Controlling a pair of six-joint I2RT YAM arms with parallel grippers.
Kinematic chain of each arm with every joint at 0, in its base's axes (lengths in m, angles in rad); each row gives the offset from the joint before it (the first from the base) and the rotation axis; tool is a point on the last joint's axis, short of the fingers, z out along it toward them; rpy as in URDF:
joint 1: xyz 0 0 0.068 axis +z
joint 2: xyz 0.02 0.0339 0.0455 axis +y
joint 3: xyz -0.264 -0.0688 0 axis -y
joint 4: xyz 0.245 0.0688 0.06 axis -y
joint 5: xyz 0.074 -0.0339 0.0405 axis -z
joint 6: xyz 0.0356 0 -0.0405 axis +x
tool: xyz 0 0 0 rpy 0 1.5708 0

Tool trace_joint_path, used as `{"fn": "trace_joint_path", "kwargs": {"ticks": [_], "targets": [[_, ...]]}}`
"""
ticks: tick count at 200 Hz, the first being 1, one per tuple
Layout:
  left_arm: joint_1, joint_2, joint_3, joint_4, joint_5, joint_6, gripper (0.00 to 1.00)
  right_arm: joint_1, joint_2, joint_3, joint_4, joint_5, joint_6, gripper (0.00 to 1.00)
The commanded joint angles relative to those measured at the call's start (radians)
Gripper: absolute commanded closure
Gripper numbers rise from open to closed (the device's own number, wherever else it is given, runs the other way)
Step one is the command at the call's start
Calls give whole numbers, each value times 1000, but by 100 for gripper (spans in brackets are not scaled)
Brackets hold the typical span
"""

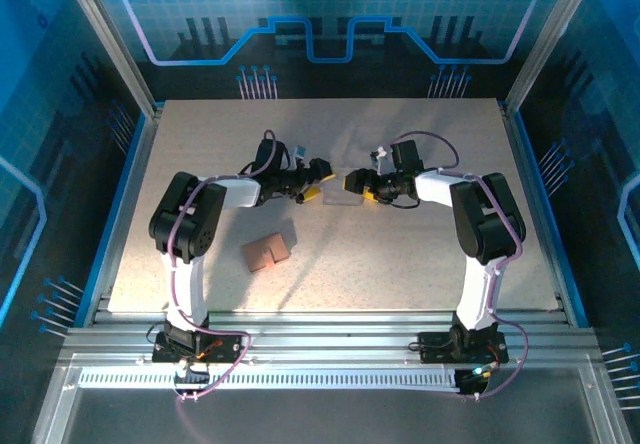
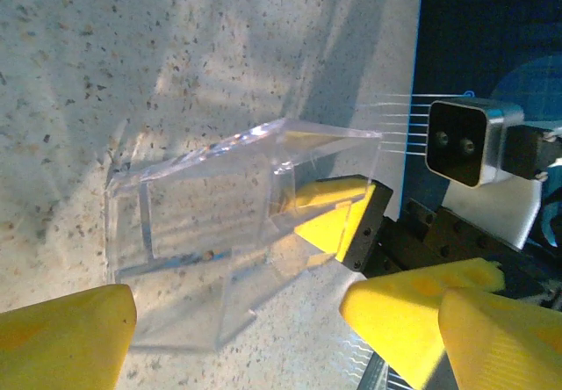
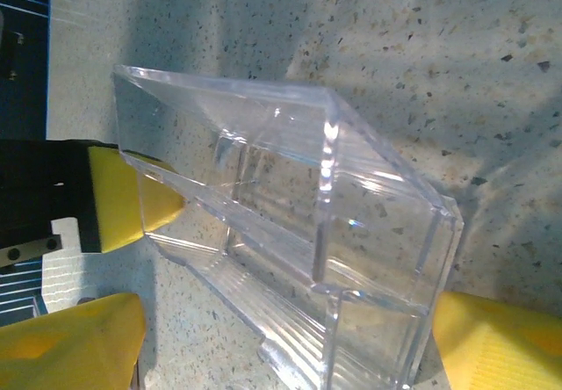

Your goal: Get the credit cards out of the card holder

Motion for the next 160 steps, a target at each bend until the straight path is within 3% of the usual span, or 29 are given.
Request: {"fn": "trace_joint_path", "kwargs": {"ticks": [1,34,62,93,130,160], "targets": [[35,-80,-30,-69,-7,61,10,-7,-61,7,-38,-7,-21,14],[63,-178,-22,-329,-67,224,9,-13,-112,-5,-79,-17,-32,13],[74,-256,-9,-601,-178,377,7,-7,-171,-15,-141,-25,-41,13],[93,-338,-29,-804,-313,456,6,31,-236,-10,-251,-15,-64,13],[110,-405,-105,-900,-355,472,3,96,-269,-7,-395,2,-124,13],[111,-444,-184,-910,-377,455,2,107,-313,-59,-390,0,-106,13]]}}
